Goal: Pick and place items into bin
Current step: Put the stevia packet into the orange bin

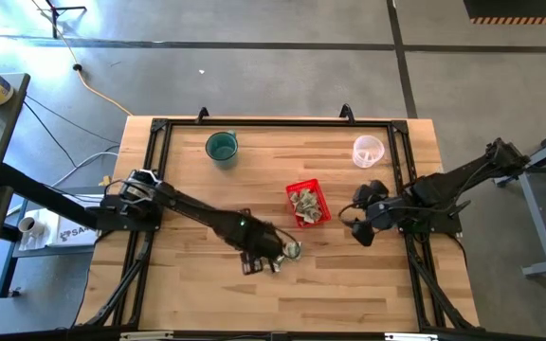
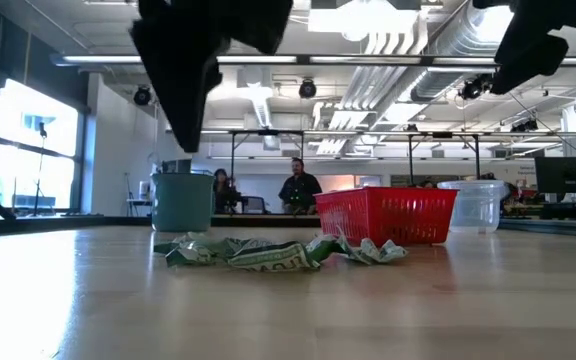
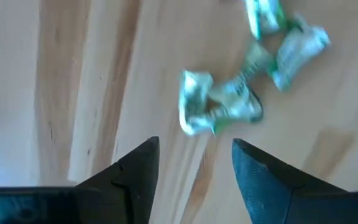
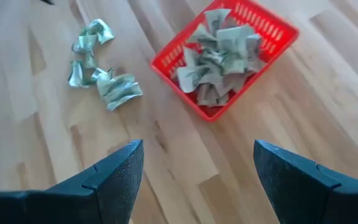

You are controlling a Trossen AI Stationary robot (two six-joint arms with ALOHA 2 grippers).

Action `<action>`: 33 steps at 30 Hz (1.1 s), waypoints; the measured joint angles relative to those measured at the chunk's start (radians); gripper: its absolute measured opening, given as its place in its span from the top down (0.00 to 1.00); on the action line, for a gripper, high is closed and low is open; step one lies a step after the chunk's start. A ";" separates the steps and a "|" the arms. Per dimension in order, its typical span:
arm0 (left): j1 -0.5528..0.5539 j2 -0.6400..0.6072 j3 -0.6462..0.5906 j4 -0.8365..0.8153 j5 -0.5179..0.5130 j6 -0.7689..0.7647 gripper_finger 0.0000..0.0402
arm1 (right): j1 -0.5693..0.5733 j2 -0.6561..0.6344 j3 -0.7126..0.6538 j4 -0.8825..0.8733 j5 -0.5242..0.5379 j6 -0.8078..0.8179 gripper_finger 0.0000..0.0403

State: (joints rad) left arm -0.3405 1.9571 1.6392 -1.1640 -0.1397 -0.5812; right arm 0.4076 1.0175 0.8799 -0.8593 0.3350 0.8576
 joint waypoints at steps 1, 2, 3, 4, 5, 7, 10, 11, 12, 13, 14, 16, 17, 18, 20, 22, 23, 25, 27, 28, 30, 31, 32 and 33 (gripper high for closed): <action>0.008 0.000 -0.011 0.021 -0.005 -0.032 0.43 | -0.003 0.009 0.000 0.007 -0.003 -0.001 0.27; 0.018 0.000 -0.023 0.048 -0.008 -0.056 0.43 | -0.004 0.018 0.000 0.009 -0.003 -0.001 0.27; 0.028 0.000 -0.037 0.080 -0.008 -0.077 0.44 | -0.005 0.026 0.000 0.011 -0.003 -0.001 0.27; 0.040 0.000 -0.053 0.113 0.001 -0.093 0.44 | -0.005 0.032 0.000 0.015 -0.003 -0.002 0.27; 0.054 0.000 -0.071 0.145 0.018 -0.103 0.44 | -0.005 0.036 0.000 0.019 -0.006 -0.002 0.27; 0.086 0.000 -0.104 0.199 0.077 -0.108 0.45 | -0.005 0.038 0.000 0.019 -0.019 0.004 0.27; 0.118 0.000 -0.146 0.225 0.136 -0.129 0.45 | -0.005 0.038 0.000 0.018 -0.040 0.024 0.27; 0.124 0.000 -0.158 0.224 0.138 -0.133 0.45 | -0.005 0.038 0.000 0.017 -0.048 0.032 0.27; 0.126 0.000 -0.169 0.227 0.138 -0.134 0.45 | -0.005 0.038 0.000 0.016 -0.056 0.039 0.27; 0.125 0.000 -0.181 0.230 0.132 -0.134 0.45 | -0.004 0.038 0.000 0.016 -0.058 0.049 0.27; 0.124 0.000 -0.194 0.229 0.123 -0.134 0.45 | -0.002 0.038 0.000 0.016 -0.059 0.060 0.27; 0.124 0.000 -0.217 0.226 0.109 -0.134 0.45 | -0.002 0.038 0.000 0.016 -0.059 0.080 0.27; 0.123 0.000 -0.227 0.230 0.112 -0.135 0.45 | -0.002 0.038 0.000 0.016 -0.059 0.084 0.27; 0.118 0.000 -0.236 0.239 0.116 -0.135 0.45 | -0.002 0.038 0.000 0.016 -0.059 0.086 0.27; 0.108 0.000 -0.254 0.254 0.107 -0.138 0.45 | -0.002 0.038 0.000 0.016 -0.061 0.102 0.27; 0.094 0.001 -0.263 0.265 0.087 -0.151 0.45 | -0.002 0.038 0.000 0.016 -0.060 0.113 0.27; 0.088 0.001 -0.265 0.272 0.081 -0.157 0.45 | -0.002 0.038 0.000 0.016 -0.060 0.120 0.27; 0.078 0.001 -0.268 0.294 0.082 -0.159 0.45 | -0.002 0.038 0.000 0.015 -0.059 0.136 0.27; 0.071 0.008 -0.268 0.311 0.081 -0.159 0.45 | -0.002 0.038 0.001 0.015 -0.058 0.152 0.27; 0.067 0.011 -0.268 0.316 0.078 -0.158 0.45 | -0.002 0.038 0.001 0.015 -0.058 0.161 0.27; 0.062 0.015 -0.269 0.312 0.072 -0.157 0.45 | -0.002 0.038 0.001 0.015 -0.056 0.179 0.27; 0.057 0.023 -0.268 0.319 0.068 -0.156 0.45 | -0.002 0.038 0.001 0.015 -0.055 0.188 0.27; 0.057 0.028 -0.267 0.320 0.054 -0.156 0.45 | -0.002 0.038 0.001 0.015 -0.055 0.196 0.27; 0.056 0.031 -0.269 0.312 0.044 -0.156 0.45 | -0.002 0.038 0.001 0.016 -0.055 0.206 0.27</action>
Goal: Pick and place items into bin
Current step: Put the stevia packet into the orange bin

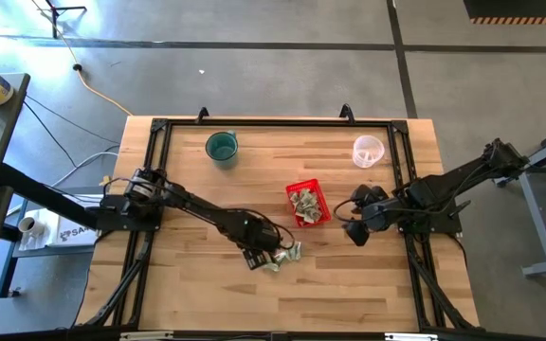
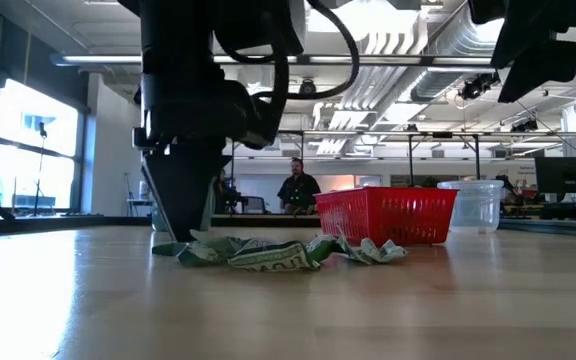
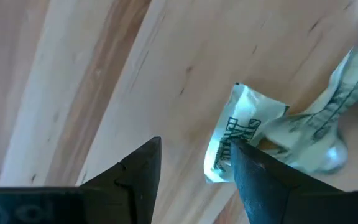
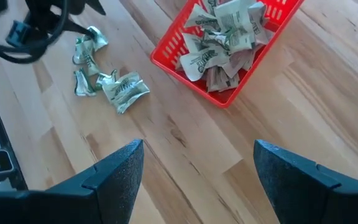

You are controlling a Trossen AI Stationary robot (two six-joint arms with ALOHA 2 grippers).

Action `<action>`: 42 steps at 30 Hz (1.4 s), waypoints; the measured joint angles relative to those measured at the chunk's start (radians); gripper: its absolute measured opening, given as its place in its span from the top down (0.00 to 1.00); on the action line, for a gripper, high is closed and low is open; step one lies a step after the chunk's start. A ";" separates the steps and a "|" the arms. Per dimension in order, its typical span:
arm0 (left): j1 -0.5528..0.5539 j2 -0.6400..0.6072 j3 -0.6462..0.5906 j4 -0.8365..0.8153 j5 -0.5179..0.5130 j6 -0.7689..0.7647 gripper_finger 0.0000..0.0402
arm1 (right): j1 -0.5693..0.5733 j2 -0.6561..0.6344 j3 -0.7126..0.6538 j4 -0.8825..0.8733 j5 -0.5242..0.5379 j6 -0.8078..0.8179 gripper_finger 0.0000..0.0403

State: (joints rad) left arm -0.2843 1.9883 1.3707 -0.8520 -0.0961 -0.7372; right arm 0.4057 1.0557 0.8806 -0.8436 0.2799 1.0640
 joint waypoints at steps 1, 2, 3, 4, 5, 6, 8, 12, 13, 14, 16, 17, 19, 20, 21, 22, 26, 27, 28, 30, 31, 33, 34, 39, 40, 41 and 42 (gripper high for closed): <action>0.000 0.006 0.000 -0.004 -0.005 0.000 0.45 | 0.000 0.000 0.000 0.000 0.000 0.010 0.27; 0.000 0.014 0.002 0.003 -0.006 0.000 0.45 | 0.000 0.000 0.000 0.001 0.001 0.014 0.27; 0.001 0.018 0.005 0.003 -0.004 0.003 0.45 | 0.000 0.000 0.000 0.003 0.000 0.019 0.27; 0.001 0.018 0.004 -0.007 -0.006 0.008 0.45 | 0.000 0.000 0.000 0.003 -0.001 0.031 0.27; 0.001 0.025 0.004 -0.013 -0.007 0.014 0.45 | 0.000 0.000 0.000 0.003 -0.001 0.037 0.27; 0.001 0.034 0.006 -0.019 -0.009 0.017 0.45 | 0.000 0.000 0.001 0.003 -0.001 0.038 0.27; -0.001 0.036 0.008 -0.046 -0.030 0.019 0.47 | 0.000 0.000 0.001 0.008 -0.001 0.040 0.27; 0.001 0.038 0.005 -0.105 -0.085 0.026 0.59 | 0.000 0.000 0.001 0.010 0.002 0.055 0.27; 0.001 0.038 0.004 -0.116 -0.110 0.026 0.64 | 0.000 0.000 0.001 0.011 0.004 0.055 0.27; 0.002 0.039 0.004 -0.127 -0.131 0.029 0.68 | 0.000 0.000 0.001 0.011 0.008 0.055 0.27; 0.008 0.041 0.001 -0.140 -0.164 0.049 0.78 | 0.000 0.000 0.001 0.011 0.017 0.055 0.27; 0.013 0.041 0.001 -0.145 -0.165 0.059 0.83 | 0.000 0.000 0.001 0.011 0.024 0.055 0.27; 0.026 0.042 0.002 -0.142 -0.162 0.063 0.93 | 0.000 0.000 0.001 0.011 0.031 0.055 0.27; 0.034 0.042 0.008 -0.145 -0.156 0.062 0.95 | 0.000 0.000 0.001 0.011 0.037 0.055 0.27; 0.042 0.044 0.019 -0.146 -0.155 0.061 0.95 | 0.000 0.000 0.001 0.013 0.044 0.055 0.27; 0.050 0.047 0.035 -0.138 -0.155 0.064 0.94 | 0.002 0.000 0.001 0.018 0.053 0.055 0.27; 0.089 0.049 0.119 -0.052 -0.141 0.138 0.88 | 0.018 -0.001 0.001 0.020 0.043 0.055 0.27; 0.099 0.048 0.142 -0.022 -0.135 0.151 0.88 | 0.023 -0.001 0.001 0.016 0.030 0.059 0.27; 0.109 0.048 0.166 -0.007 -0.132 0.158 0.89 | 0.030 -0.002 0.001 0.013 0.016 0.063 0.27; 0.130 0.048 0.221 0.019 -0.130 0.159 0.93 | 0.051 -0.005 0.001 0.006 -0.005 0.081 0.27; 0.140 0.048 0.248 0.042 -0.129 0.160 0.95 | 0.065 -0.008 0.001 0.001 -0.008 0.091 0.27; 0.158 0.047 0.301 0.075 -0.130 0.165 0.95 | 0.098 -0.018 0.001 -0.019 -0.005 0.114 0.27; 0.166 0.047 0.328 0.099 -0.130 0.175 0.95 | 0.116 -0.025 0.001 -0.031 0.001 0.128 0.27; 0.194 0.045 0.385 0.291 -0.120 0.217 0.89 | 0.195 -0.057 0.001 -0.151 0.040 0.208 0.27; 0.200 0.053 0.385 0.328 -0.120 0.217 0.89 | 0.207 -0.061 0.001 -0.173 0.047 0.221 0.27; 0.208 0.058 0.385 0.349 -0.120 0.218 0.89 | 0.216 -0.064 0.001 -0.191 0.051 0.231 0.27; 0.220 0.062 0.383 0.345 -0.120 0.218 0.89 | 0.223 -0.065 0.001 -0.202 0.053 0.237 0.27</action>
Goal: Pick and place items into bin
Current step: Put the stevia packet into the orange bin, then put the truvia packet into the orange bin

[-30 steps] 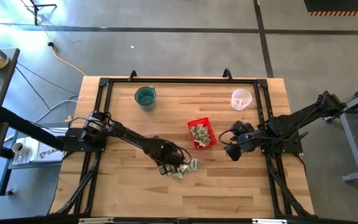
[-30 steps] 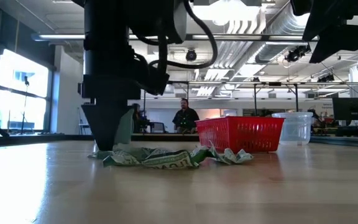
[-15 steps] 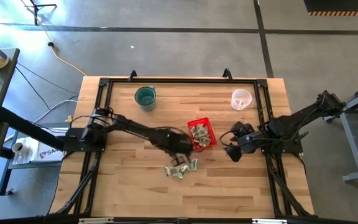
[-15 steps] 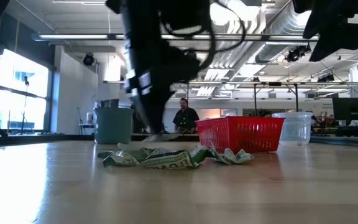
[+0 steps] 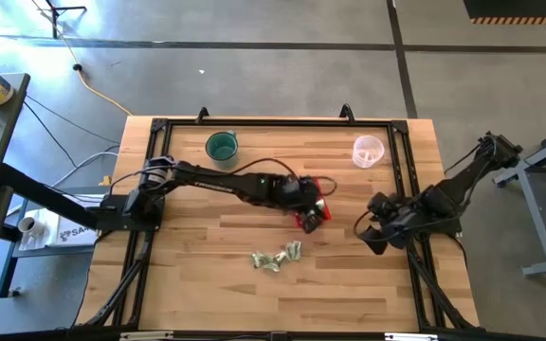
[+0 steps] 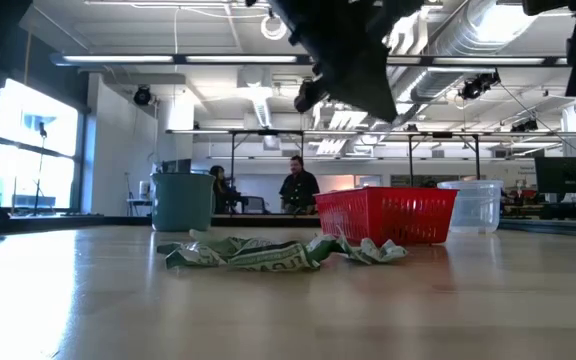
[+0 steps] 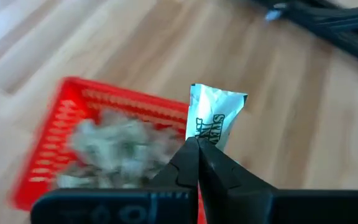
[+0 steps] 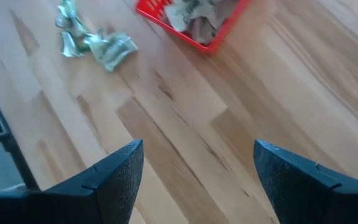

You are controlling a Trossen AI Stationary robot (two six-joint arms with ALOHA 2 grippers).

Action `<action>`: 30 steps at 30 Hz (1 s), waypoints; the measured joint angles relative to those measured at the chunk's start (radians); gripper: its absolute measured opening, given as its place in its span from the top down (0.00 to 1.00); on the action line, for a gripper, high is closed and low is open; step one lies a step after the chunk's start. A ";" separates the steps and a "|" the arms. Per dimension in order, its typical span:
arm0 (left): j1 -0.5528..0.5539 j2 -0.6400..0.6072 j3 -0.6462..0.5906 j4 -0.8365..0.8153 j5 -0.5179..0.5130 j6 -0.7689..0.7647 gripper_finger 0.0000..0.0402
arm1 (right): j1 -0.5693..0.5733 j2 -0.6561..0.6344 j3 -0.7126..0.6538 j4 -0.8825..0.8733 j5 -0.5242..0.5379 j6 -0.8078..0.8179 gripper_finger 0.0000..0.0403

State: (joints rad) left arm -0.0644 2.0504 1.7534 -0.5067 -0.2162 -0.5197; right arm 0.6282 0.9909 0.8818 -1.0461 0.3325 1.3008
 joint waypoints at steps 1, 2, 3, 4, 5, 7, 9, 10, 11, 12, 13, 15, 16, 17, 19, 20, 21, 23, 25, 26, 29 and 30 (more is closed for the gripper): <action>0.011 0.008 0.000 -0.004 0.000 -0.001 0.89 | 0.005 0.000 0.000 -0.006 0.000 0.001 0.27; 0.021 0.022 0.003 0.006 0.000 -0.011 0.89 | 0.008 0.000 0.000 -0.009 0.001 0.001 0.27; 0.029 0.029 0.004 -0.005 0.000 -0.030 0.88 | 0.010 0.000 0.000 -0.010 0.002 0.000 0.27; 0.034 0.034 0.000 -0.049 0.000 -0.051 0.87 | 0.010 0.001 0.000 -0.011 0.003 -0.001 0.27; 0.036 0.036 -0.004 -0.083 0.001 -0.062 0.86 | 0.010 0.001 0.000 -0.012 0.010 -0.004 0.27; 0.031 0.045 0.001 -0.072 0.002 -0.068 0.81 | 0.010 0.001 0.000 -0.012 0.025 -0.015 0.27; 0.028 0.043 0.002 -0.067 0.009 -0.082 0.74 | 0.010 0.002 0.000 -0.012 0.034 -0.023 0.27; 0.022 0.042 0.001 -0.073 0.013 -0.095 0.70 | 0.010 0.002 0.000 -0.012 0.038 -0.026 0.27; 0.018 0.041 0.002 -0.072 0.031 -0.104 0.66 | 0.009 0.002 0.000 -0.012 0.040 -0.032 0.27; 0.018 0.041 0.009 -0.085 0.070 -0.111 0.62 | 0.007 0.002 0.000 -0.012 0.040 -0.041 0.27; 0.015 0.033 0.021 -0.119 0.128 -0.113 0.59 | 0.007 0.002 0.000 -0.011 0.040 -0.047 0.27; 0.002 0.015 0.050 -0.212 0.269 -0.094 0.52 | 0.007 0.002 0.000 -0.011 0.040 -0.049 0.27; -0.018 0.010 0.064 -0.247 0.315 -0.078 0.50 | 0.007 0.002 0.000 -0.009 0.042 -0.051 0.27; -0.043 -0.001 0.073 -0.306 0.331 -0.060 0.48 | 0.007 0.002 0.000 -0.006 0.044 -0.057 0.27; -0.109 -0.011 0.073 -0.460 0.302 -0.023 0.45 | 0.007 0.002 0.000 0.005 0.048 -0.074 0.27; -0.144 -0.010 0.073 -0.500 0.261 -0.014 0.45 | 0.007 0.002 0.000 0.009 0.054 -0.076 0.27; -0.178 -0.010 0.070 -0.545 0.225 -0.012 0.45 | 0.007 0.003 0.000 0.013 0.058 -0.078 0.27; -0.243 -0.015 0.059 -0.657 0.147 -0.022 0.45 | 0.007 0.007 0.000 0.032 0.071 -0.092 0.27; -0.304 -0.017 0.038 -0.638 0.064 -0.032 0.46 | 0.007 0.018 0.000 0.052 0.083 -0.111 0.27; -0.332 -0.017 0.023 -0.628 0.027 -0.031 0.47 | 0.007 0.025 0.000 0.062 0.089 -0.122 0.27; -0.387 -0.017 -0.027 -0.547 -0.021 -0.004 0.47 | 0.007 0.054 0.000 0.096 0.117 -0.174 0.27; -0.391 -0.017 -0.044 -0.530 -0.007 -0.012 0.47 | 0.007 0.064 0.000 0.110 0.122 -0.192 0.27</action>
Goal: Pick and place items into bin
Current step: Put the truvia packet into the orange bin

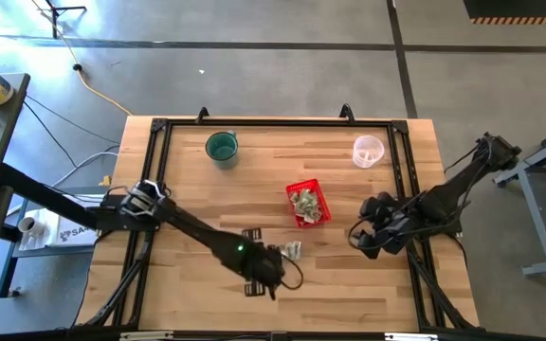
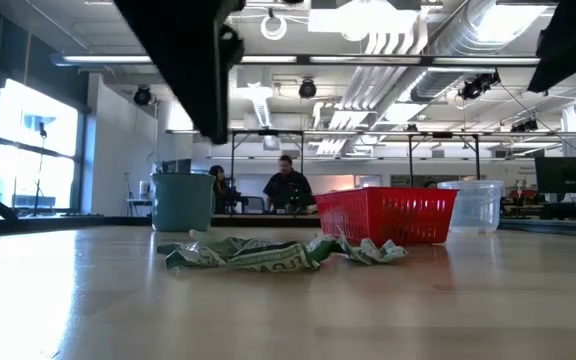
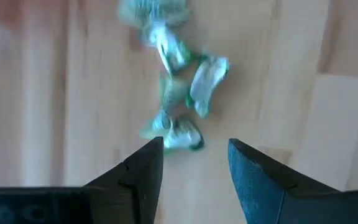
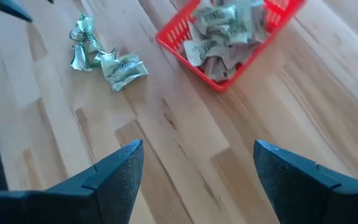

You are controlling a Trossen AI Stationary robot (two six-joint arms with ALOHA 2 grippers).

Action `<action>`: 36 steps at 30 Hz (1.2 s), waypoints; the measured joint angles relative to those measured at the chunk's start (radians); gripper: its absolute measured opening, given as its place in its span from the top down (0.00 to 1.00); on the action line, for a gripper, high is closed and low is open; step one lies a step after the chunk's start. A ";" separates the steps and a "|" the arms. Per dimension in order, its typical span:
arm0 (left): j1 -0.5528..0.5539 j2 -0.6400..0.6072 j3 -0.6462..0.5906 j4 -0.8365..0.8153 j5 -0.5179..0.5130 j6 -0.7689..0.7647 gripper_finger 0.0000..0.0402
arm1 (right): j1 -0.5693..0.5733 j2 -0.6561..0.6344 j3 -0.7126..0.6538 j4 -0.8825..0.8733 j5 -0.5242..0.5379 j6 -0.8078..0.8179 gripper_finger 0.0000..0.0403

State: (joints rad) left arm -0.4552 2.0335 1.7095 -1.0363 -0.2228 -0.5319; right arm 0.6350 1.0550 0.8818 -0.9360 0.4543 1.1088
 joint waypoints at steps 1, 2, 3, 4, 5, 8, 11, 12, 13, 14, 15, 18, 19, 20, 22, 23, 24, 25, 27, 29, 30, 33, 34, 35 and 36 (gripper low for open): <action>-0.001 -0.001 -0.019 0.003 0.022 -0.033 0.47 | 0.000 0.011 0.000 0.014 -0.001 -0.014 0.27; 0.001 -0.001 -0.040 0.001 0.038 -0.089 0.47 | 0.000 0.022 0.000 0.025 -0.006 -0.017 0.27; 0.003 0.000 -0.064 -0.002 0.064 -0.160 0.47 | 0.000 0.032 0.000 0.035 -0.017 -0.017 0.27; 0.004 0.000 -0.087 -0.006 0.085 -0.250 0.46 | 0.000 0.042 0.000 0.043 -0.030 -0.012 0.27; 0.005 0.000 -0.105 -0.009 0.104 -0.351 0.46 | 0.000 0.053 0.000 0.050 -0.046 -0.009 0.27; 0.008 0.000 -0.140 -0.007 0.174 -0.739 0.46 | 0.000 0.084 0.000 0.051 -0.085 0.034 0.27; 0.010 0.000 -0.159 0.092 0.225 -0.970 0.46 | 0.000 0.105 0.000 0.051 -0.091 0.074 0.27; 0.008 0.000 -0.161 0.127 0.214 -1.011 0.46 | 0.000 0.111 0.000 0.051 -0.091 0.081 0.27; 0.004 0.000 -0.162 0.155 0.196 -1.046 0.46 | 0.000 0.113 0.000 0.051 -0.091 0.085 0.27; 0.002 0.000 -0.162 0.175 0.170 -1.075 0.46 | 0.000 0.116 0.000 0.051 -0.091 0.085 0.27; 0.001 0.000 -0.162 0.184 0.151 -1.100 0.46 | 0.000 0.116 0.000 0.051 -0.090 0.084 0.27; 0.001 0.007 -0.162 0.141 0.117 -1.166 0.47 | 0.000 0.116 0.000 0.051 -0.083 0.082 0.27; 0.003 0.014 -0.162 0.132 0.109 -1.182 0.47 | 0.000 0.116 0.000 0.051 -0.078 0.080 0.27; 0.003 0.020 -0.162 0.121 0.105 -1.194 0.47 | 0.000 0.116 0.000 0.051 -0.075 0.079 0.27; 0.005 0.036 -0.162 0.115 0.098 -1.205 0.47 | 0.000 0.116 0.000 0.050 -0.068 0.073 0.27; 0.005 0.042 -0.162 0.130 0.096 -1.209 0.47 | 0.000 0.116 0.000 0.051 -0.067 0.067 0.27; 0.004 0.049 -0.162 0.134 0.095 -1.212 0.47 | 0.000 0.116 0.000 0.051 -0.066 0.063 0.27; 0.004 0.058 -0.162 0.131 0.095 -1.212 0.46 | 0.000 0.116 0.000 0.050 -0.065 0.061 0.27; 0.003 0.079 -0.162 0.129 0.095 -1.220 0.46 | 0.000 0.116 0.000 0.048 -0.062 0.056 0.27; 0.003 0.090 -0.158 0.121 0.097 -1.224 0.47 | 0.000 0.116 0.000 0.045 -0.056 0.052 0.27; 0.003 0.097 -0.156 0.117 0.098 -1.224 0.47 | 0.000 0.116 0.000 0.044 -0.052 0.050 0.27; 0.003 0.103 -0.156 0.101 0.091 -1.225 0.51 | 0.000 0.116 0.000 0.042 -0.044 0.038 0.27; 0.003 0.103 -0.155 0.094 0.084 -1.225 0.54 | 0.000 0.116 0.000 0.042 -0.044 0.035 0.27; 0.003 0.103 -0.155 0.086 0.076 -1.226 0.56 | 0.000 0.116 0.000 0.041 -0.043 0.035 0.27; 0.002 0.103 -0.155 0.078 0.063 -1.225 0.60 | 0.000 0.116 0.000 0.039 -0.040 0.035 0.27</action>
State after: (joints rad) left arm -0.4529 2.1369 1.5541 -0.9586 -0.1602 -1.7571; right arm 0.6350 1.1713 0.8818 -0.8968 0.4144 1.1439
